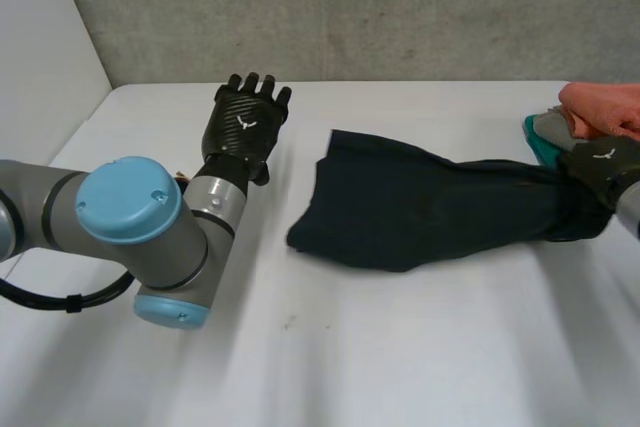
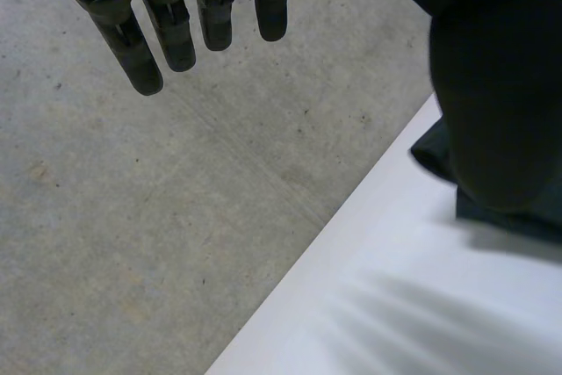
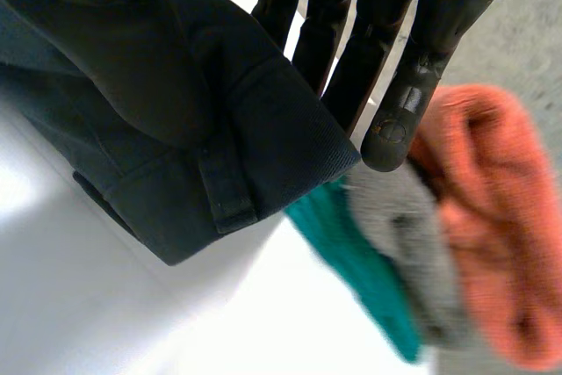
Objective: Fold the laundry.
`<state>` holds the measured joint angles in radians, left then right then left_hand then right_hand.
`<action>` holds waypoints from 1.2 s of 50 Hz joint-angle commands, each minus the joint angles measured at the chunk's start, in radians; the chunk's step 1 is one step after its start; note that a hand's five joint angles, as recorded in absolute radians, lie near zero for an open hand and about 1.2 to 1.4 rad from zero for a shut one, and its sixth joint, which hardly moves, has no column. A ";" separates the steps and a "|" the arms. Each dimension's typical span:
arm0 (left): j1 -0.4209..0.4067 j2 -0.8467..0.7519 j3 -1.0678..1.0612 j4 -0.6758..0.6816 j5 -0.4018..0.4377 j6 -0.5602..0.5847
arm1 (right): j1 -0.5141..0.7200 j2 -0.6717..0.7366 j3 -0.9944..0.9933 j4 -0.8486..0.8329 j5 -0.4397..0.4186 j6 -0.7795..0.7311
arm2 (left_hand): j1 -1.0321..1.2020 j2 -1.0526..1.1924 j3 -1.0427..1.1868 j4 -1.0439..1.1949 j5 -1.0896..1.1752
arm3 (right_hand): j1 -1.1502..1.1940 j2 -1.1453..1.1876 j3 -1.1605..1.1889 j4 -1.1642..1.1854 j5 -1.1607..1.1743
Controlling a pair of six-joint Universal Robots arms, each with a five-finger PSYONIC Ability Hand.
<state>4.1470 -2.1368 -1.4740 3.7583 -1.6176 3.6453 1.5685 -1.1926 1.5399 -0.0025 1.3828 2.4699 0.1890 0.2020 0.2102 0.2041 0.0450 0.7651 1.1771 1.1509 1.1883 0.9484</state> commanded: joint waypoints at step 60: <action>-0.126 -0.471 0.854 -0.607 0.172 -0.257 | 0.277 0.307 -0.510 0.167 -0.140 0.633 | 0.033 0.020 0.012 0.018 0.003 | -0.591 -1.003 -0.976 -1.014 -0.948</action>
<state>4.0193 -2.4894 -0.7937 3.3256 -1.4796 3.3874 1.8393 -0.9701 1.0923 0.1302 1.2427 3.1042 0.1899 0.2020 0.2102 0.2041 0.0450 0.2026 0.2213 0.2085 0.2346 0.0682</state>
